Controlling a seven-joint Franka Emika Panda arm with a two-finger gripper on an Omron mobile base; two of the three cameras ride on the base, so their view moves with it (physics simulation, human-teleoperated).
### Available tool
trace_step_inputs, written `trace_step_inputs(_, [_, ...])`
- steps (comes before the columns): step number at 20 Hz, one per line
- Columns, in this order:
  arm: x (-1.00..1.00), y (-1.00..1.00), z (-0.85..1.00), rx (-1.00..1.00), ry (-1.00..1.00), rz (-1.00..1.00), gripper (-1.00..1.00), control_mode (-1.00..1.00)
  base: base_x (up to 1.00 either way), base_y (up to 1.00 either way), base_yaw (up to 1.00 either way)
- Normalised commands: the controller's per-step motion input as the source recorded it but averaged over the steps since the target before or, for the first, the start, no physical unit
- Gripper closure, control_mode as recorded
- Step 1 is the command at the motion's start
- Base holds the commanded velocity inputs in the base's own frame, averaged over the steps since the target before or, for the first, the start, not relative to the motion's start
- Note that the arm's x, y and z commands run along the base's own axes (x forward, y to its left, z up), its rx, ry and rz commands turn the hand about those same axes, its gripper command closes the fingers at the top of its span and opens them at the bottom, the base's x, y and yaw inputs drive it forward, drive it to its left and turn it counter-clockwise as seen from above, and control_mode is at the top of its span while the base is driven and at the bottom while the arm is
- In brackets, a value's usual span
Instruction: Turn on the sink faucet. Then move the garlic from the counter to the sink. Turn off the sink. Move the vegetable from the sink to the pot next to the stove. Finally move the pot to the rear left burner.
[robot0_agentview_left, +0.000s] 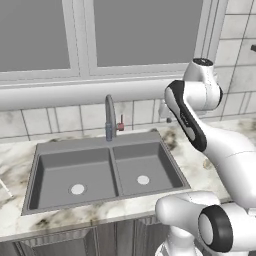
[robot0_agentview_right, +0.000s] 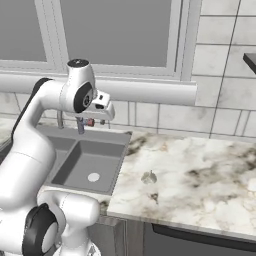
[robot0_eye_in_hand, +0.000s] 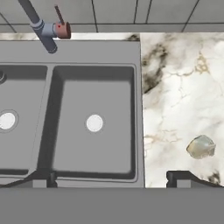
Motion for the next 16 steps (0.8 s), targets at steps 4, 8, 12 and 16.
trace_step_inputs(4, [0.0, -0.07, -0.29, 0.06, -0.23, 0.3, -1.0, -1.0, 0.0, 0.0, 0.0])
trace_step_inputs(8, [0.0, -0.06, -0.24, 0.06, -0.28, 0.41, -1.0, -1.0, 0.0, 0.0, 0.0])
trace_step_inputs(12, [0.0, -0.03, -0.27, 0.02, -0.29, 0.4, -1.0, -1.0, 0.0, 0.0, 0.0])
trace_step_inputs(16, [0.02, 0.0, -0.32, 0.01, -0.27, 0.4, -1.0, -1.0, 0.0, 0.0, 0.0])
